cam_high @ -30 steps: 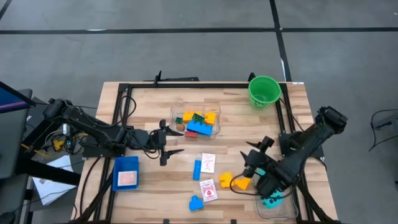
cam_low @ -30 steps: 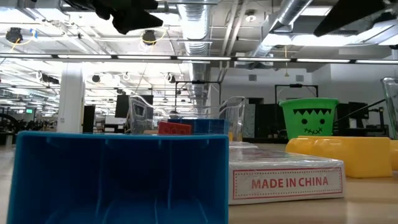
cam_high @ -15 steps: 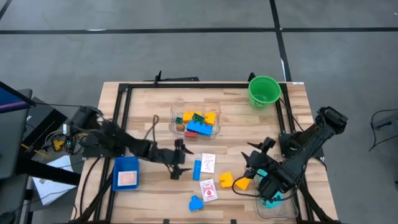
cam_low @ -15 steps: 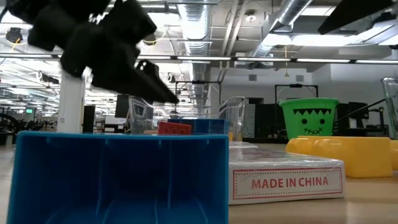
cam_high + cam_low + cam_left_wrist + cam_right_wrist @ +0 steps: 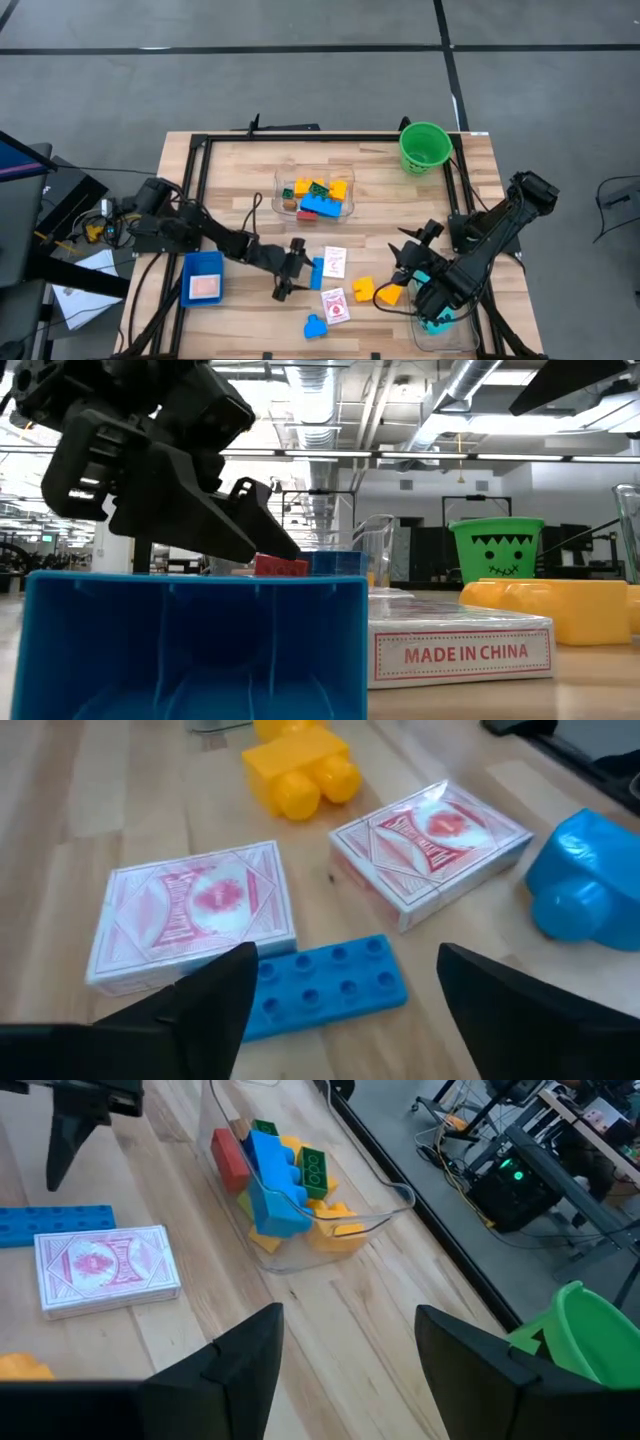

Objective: Pick & Place Toys
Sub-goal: Put the blue game piece into the top transparent bin

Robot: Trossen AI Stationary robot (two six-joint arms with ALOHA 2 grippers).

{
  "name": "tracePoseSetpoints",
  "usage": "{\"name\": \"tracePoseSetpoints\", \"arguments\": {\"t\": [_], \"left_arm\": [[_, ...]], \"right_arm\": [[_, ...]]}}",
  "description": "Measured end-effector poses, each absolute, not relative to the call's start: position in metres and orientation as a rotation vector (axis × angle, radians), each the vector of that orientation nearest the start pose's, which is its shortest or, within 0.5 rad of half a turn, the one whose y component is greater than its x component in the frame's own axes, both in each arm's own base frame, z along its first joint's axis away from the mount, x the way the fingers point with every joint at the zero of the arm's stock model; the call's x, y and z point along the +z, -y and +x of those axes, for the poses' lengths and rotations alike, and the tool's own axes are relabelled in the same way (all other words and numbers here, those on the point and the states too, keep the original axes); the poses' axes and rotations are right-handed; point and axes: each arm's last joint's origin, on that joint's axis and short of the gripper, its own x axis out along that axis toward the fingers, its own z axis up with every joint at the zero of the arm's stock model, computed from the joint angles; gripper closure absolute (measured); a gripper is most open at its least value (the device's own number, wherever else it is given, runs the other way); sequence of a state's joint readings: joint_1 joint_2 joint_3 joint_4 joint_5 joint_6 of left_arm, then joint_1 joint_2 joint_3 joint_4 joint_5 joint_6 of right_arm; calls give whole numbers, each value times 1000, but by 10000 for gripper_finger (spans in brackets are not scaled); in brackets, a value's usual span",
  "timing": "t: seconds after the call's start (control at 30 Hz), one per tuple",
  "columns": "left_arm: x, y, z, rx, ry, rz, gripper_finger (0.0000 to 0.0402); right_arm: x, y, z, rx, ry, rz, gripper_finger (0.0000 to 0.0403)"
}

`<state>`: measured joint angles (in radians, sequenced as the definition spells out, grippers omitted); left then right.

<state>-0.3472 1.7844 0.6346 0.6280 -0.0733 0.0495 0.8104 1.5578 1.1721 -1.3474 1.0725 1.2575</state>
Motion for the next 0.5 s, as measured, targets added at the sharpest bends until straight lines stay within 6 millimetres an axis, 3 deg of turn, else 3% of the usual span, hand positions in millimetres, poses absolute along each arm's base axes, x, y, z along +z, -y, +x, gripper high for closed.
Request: {"name": "tracePoseSetpoints", "arguments": {"t": [0.23, 0.5], "left_arm": [[119, 94, 308, -342, -506, 136, 106], [105, 93, 317, -353, -617, 141, 107]], "right_arm": [[250, -166, 193, -692, -652, -250, 184], [250, -166, 193, -691, -657, -247, 184]]}}
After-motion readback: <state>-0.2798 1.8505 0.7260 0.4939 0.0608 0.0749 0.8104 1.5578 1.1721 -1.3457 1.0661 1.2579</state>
